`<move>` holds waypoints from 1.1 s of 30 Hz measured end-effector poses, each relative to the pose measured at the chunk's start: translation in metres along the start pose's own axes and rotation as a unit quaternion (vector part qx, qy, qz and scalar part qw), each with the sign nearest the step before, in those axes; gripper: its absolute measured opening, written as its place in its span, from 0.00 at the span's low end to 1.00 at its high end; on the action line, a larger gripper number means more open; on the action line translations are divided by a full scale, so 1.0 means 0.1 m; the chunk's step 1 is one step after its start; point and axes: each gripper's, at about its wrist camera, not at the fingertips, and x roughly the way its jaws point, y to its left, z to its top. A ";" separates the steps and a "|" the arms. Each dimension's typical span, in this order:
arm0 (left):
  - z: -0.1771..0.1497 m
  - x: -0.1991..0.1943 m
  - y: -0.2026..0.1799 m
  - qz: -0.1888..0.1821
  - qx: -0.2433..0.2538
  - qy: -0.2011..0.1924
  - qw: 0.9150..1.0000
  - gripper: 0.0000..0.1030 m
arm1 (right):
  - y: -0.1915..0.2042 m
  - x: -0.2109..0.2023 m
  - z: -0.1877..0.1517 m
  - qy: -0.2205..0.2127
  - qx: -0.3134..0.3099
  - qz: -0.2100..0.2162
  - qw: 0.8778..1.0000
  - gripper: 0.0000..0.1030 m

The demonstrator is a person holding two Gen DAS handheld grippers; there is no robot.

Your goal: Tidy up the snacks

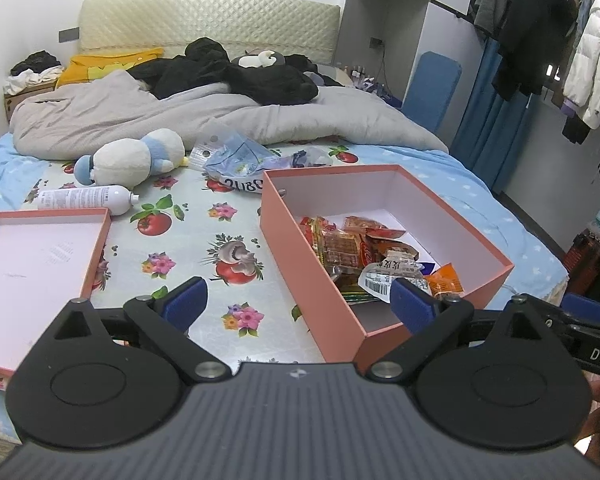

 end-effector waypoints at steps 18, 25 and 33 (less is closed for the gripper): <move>0.01 -0.01 0.00 0.002 0.001 -0.003 1.000 0.98 | 0.00 -0.01 0.01 -0.005 -0.002 -0.005 1.000 0.95; 0.00 -0.01 0.00 0.000 0.000 -0.003 1.000 0.98 | 0.01 0.00 0.01 -0.004 -0.002 -0.006 1.000 0.95; 0.00 -0.01 0.01 0.000 0.003 -0.001 1.000 0.98 | 0.01 0.00 0.01 -0.004 -0.002 -0.005 1.000 0.95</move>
